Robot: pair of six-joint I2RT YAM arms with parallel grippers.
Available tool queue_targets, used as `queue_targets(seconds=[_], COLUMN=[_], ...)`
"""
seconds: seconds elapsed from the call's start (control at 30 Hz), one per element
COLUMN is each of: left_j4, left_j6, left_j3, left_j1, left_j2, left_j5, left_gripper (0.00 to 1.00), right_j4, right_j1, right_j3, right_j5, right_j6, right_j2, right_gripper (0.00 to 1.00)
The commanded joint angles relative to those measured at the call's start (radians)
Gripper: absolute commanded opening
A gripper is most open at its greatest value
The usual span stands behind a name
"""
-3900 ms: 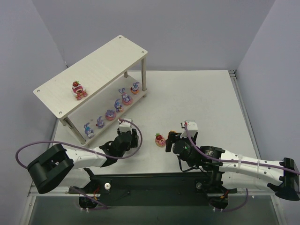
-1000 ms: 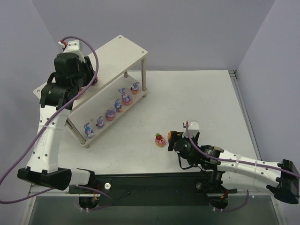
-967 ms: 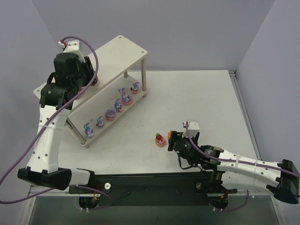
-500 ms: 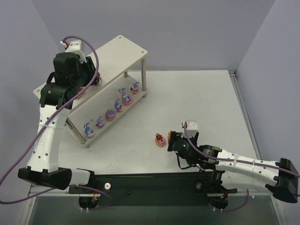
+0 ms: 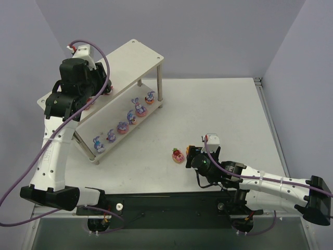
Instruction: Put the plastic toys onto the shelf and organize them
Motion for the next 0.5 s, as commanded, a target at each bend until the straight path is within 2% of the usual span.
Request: queue_targets(seconds=[0.0, 0.2, 0.47], left_j4=[0.055, 0.054, 0.055], left_j6=[-0.007, -0.009, -0.027], left_j3=[-0.001, 0.015, 0.111], left_j1=[0.007, 0.006, 0.006], left_j2=[-0.016, -0.013, -0.003], left_j5=[-0.011, -0.02, 0.007], left_gripper=[0.58, 0.65, 0.68], right_j4=[0.005, 0.007, 0.007], right_j1=[-0.009, -0.009, -0.009], right_j3=[0.02, 0.02, 0.023], right_j5=[0.022, 0.024, 0.024], right_j6=[-0.004, -0.004, -0.004], right_j2=[-0.006, -0.007, -0.006], right_gripper=[0.74, 0.74, 0.74])
